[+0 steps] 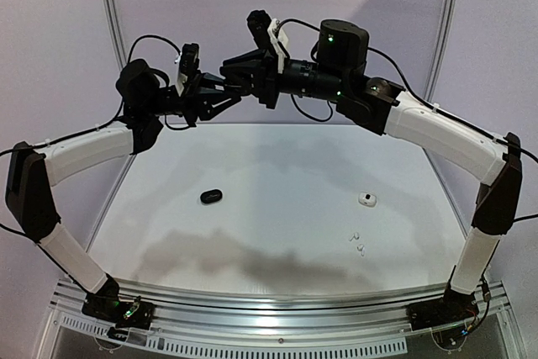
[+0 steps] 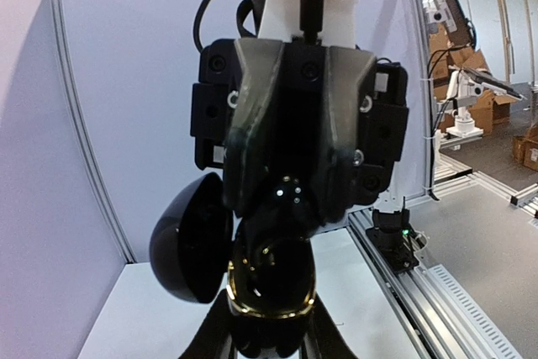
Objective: Insert the wireless bluetooth earbuds into the charging case
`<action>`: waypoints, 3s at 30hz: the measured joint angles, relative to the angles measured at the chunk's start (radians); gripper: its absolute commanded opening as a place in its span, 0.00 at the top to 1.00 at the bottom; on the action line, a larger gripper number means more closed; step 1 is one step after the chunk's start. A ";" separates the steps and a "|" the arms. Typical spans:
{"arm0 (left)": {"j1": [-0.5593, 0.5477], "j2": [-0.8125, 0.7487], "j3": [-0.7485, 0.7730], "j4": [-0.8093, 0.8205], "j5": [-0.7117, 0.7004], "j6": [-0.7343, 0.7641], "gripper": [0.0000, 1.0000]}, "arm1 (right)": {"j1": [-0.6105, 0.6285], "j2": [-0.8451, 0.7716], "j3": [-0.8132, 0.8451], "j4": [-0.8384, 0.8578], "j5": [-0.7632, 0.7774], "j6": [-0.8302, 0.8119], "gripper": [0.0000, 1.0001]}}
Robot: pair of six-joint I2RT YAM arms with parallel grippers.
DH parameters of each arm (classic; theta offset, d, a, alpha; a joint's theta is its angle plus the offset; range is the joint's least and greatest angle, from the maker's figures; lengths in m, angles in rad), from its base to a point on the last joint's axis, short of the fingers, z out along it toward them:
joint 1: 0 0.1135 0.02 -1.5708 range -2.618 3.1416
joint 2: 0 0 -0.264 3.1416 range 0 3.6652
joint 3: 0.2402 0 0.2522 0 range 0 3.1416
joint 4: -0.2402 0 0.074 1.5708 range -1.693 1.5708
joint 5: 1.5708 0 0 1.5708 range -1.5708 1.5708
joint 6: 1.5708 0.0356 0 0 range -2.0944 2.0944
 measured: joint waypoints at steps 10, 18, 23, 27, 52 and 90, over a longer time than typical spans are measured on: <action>0.000 0.000 -0.005 0.010 -0.005 -0.008 1.00 | 0.000 0.000 0.000 -0.007 0.007 -0.004 0.86; 0.006 0.000 -0.007 0.011 -0.009 -0.010 1.00 | 0.001 0.000 0.000 -0.023 0.024 -0.014 0.82; 0.010 0.000 -0.007 0.011 -0.008 -0.010 1.00 | 0.001 0.000 0.000 -0.028 0.031 -0.018 0.82; 0.010 0.000 -0.007 0.011 -0.006 -0.011 1.00 | 0.001 0.000 0.001 -0.031 0.032 -0.019 0.81; 0.019 0.000 -0.007 0.010 -0.016 -0.040 1.00 | 0.005 0.024 0.058 -0.102 0.060 -0.026 0.70; 0.056 -0.048 -0.185 -0.111 -0.894 1.674 1.00 | -0.043 -0.080 0.015 -0.114 0.356 0.159 0.47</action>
